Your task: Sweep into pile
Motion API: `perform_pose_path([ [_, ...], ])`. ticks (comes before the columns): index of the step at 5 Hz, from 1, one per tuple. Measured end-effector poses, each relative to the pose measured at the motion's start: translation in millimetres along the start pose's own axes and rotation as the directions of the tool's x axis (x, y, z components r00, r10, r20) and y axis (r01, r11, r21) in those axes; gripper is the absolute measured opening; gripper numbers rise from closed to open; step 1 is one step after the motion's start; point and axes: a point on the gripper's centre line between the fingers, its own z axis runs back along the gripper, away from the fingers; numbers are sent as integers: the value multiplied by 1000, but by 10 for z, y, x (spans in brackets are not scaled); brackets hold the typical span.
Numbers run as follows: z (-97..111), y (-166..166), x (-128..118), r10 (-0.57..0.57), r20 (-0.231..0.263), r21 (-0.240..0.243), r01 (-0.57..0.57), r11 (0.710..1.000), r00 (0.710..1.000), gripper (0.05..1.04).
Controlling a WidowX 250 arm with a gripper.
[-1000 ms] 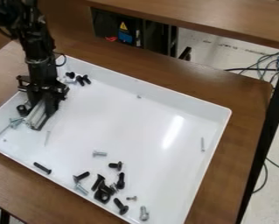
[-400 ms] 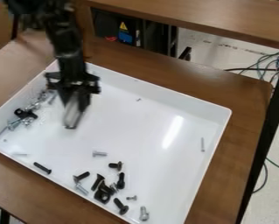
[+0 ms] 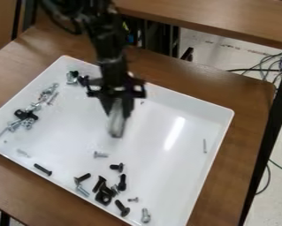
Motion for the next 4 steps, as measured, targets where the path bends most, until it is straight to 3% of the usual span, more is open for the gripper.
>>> perform_pose_path([
  [1,-145,-409,-192,-7,-14,-49,6,999,1000,355],
  [2,-316,-815,-405,-43,-42,-50,41,998,998,355],
  [3,-491,-1001,-562,-57,-78,-52,53,997,995,355],
  [4,-624,-915,-577,-60,-105,-21,58,998,993,355],
])
